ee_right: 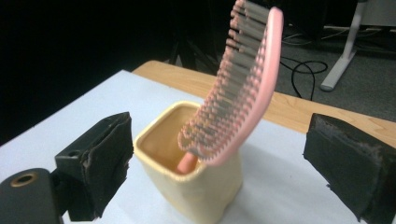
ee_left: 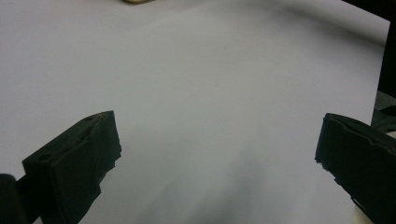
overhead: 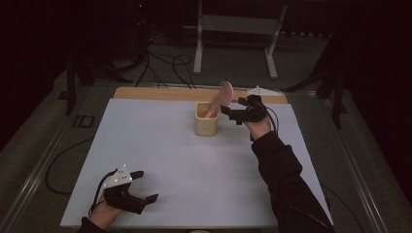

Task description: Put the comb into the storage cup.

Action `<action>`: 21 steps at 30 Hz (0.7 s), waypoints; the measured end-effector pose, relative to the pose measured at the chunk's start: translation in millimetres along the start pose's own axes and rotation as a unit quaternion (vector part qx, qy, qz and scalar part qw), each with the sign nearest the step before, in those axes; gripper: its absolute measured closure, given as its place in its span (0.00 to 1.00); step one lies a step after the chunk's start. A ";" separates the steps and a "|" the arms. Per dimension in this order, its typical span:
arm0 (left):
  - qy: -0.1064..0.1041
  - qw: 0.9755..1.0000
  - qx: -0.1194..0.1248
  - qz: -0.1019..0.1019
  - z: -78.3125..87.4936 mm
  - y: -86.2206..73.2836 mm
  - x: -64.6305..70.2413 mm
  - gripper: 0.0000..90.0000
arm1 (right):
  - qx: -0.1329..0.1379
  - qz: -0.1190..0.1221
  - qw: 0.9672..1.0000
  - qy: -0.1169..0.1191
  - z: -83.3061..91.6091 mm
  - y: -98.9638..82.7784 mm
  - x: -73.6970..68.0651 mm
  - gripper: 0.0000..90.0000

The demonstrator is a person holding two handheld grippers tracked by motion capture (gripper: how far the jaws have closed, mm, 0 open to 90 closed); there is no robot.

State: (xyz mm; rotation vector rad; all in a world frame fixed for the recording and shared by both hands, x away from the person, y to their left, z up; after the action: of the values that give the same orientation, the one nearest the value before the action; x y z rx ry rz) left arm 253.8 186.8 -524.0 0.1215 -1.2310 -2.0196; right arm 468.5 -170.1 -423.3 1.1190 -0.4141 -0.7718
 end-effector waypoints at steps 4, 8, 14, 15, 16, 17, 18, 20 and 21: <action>0.001 1.000 0.000 0.000 0.1 -0.1 -0.1 0.01 | -0.002 0.004 1.000 0.003 5.4 -6.9 -1.3 0.09; 0.000 1.000 0.001 0.001 0.2 0.2 -0.3 0.01 | -0.005 0.007 1.000 0.006 10.8 -13.8 -3.1 0.09; 0.000 1.000 0.000 -0.001 -0.3 0.2 -0.2 0.01 | -0.010 0.014 1.000 0.013 19.5 -25.1 -7.9 0.09; 0.000 1.000 -0.002 -0.002 -0.4 0.2 -0.2 0.01 | -0.011 0.013 1.000 0.015 20.9 -27.3 -8.9 0.09; 0.000 1.000 -0.002 -0.001 -0.5 0.5 -0.1 0.01 | -0.011 0.014 1.000 0.018 22.3 -29.5 -9.7 0.09; 0.000 1.000 -0.001 0.000 -0.6 0.8 -0.1 0.01 | -0.013 0.016 1.000 0.018 23.4 -31.9 -10.4 0.09; -0.001 1.000 0.000 0.001 -0.6 0.9 -0.1 0.01 | -0.015 0.016 1.000 0.018 24.8 -34.1 -11.1 0.09; 0.001 1.000 -0.001 -0.001 -0.5 0.7 -0.1 0.01 | -0.015 0.016 1.000 0.021 27.6 -38.7 -12.8 0.09; 0.000 1.000 -0.002 -0.002 -0.6 0.6 -0.1 0.01 | -0.015 0.017 1.000 0.022 29.2 -41.2 -13.3 0.09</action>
State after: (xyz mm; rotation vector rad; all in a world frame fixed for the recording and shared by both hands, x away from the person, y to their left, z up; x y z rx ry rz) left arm 254.5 186.3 -523.8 0.1224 -1.2261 -2.0252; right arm 426.4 -188.3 -448.3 1.0959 -0.3827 -0.7210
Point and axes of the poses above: each handheld gripper's, and its own axes: z roughly backward along the jaws, y roughly out of its top, x roughly to its right, the point moved 4 cm from there along -z, roughly forward along the jaws, and after that the axes turned 8 degrees about z, right-handed, at the moved point
